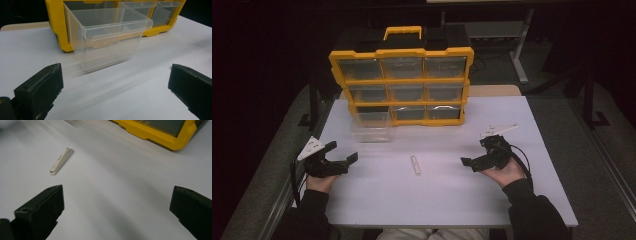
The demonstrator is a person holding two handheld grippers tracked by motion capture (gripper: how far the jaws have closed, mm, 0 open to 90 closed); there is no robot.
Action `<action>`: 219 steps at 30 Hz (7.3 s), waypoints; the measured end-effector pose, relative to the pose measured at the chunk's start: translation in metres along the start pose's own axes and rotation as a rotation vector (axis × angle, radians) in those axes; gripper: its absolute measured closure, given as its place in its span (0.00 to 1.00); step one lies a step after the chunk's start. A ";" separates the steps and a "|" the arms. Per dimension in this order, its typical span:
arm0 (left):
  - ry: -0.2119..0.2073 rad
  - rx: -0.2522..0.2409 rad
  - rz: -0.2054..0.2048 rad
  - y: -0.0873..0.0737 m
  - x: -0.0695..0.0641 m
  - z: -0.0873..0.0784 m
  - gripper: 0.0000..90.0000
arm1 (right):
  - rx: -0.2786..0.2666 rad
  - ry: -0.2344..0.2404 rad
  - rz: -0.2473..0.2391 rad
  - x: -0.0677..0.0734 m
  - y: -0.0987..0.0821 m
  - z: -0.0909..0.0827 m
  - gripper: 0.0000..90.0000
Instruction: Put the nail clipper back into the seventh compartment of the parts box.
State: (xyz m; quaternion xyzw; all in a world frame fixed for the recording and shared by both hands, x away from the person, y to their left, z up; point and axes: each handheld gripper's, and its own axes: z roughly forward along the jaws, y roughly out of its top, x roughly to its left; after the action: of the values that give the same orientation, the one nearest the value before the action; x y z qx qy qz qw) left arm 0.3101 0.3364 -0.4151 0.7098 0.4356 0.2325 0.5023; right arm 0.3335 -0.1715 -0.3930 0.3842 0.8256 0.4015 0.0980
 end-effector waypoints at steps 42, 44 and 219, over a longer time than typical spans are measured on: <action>-0.003 -0.001 -0.001 0.000 0.000 0.000 0.00 | 0.173 0.053 -0.128 0.051 0.041 0.060 0.00; -0.004 0.001 -0.003 0.000 0.000 0.000 0.00 | 0.180 0.055 -0.123 0.052 0.042 0.063 0.00; -0.030 -0.009 -0.009 0.000 0.000 0.002 0.00 | 0.045 0.109 -0.099 0.105 0.189 0.131 0.85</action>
State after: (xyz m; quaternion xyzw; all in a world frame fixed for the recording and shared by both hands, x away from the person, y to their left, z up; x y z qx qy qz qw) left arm 0.3116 0.3359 -0.4161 0.7092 0.4301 0.2217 0.5128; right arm 0.4289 0.0527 -0.3243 0.3224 0.8566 0.3979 0.0640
